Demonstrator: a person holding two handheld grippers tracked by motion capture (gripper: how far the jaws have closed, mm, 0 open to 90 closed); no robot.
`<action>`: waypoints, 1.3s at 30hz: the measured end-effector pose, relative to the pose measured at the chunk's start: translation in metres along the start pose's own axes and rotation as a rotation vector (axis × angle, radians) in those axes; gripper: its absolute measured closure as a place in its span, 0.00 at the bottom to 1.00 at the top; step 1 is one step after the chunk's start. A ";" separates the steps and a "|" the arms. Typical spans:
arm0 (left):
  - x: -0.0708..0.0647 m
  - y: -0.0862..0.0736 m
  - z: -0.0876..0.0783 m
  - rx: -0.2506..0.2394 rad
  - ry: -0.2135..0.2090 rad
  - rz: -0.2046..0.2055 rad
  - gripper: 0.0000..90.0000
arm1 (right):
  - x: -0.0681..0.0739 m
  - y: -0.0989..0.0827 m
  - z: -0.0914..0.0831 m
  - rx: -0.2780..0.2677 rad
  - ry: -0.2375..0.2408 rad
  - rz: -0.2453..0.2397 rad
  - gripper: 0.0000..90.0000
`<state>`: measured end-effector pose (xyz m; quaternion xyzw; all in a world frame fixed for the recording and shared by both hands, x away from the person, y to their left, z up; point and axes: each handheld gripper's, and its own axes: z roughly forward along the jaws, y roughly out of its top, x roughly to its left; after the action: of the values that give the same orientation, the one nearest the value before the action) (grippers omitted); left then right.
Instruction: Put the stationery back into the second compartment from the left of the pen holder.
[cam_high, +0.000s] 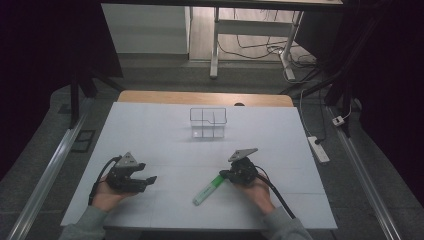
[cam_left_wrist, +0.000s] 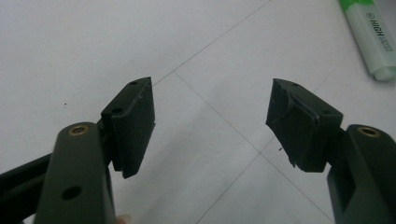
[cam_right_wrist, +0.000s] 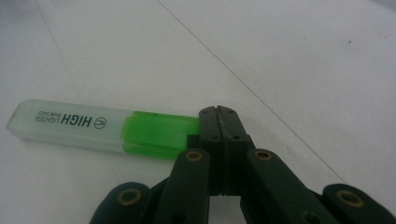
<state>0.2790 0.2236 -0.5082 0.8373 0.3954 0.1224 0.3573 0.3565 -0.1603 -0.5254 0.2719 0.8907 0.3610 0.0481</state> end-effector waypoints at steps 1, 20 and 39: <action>0.000 0.000 0.000 -0.001 0.000 0.003 0.36 | 0.000 0.000 0.000 0.000 0.001 0.001 0.98; -0.003 0.001 0.000 -0.003 -0.005 0.011 0.36 | -0.015 -0.018 -0.049 -0.068 -0.106 0.015 0.90; -0.006 0.005 0.002 -0.001 -0.011 0.026 0.36 | -0.030 -0.075 -0.110 -0.161 -0.234 0.080 0.39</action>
<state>0.2786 0.2159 -0.5058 0.8430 0.3823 0.1226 0.3580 0.3172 -0.2887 -0.4982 0.3427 0.8356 0.3988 0.1590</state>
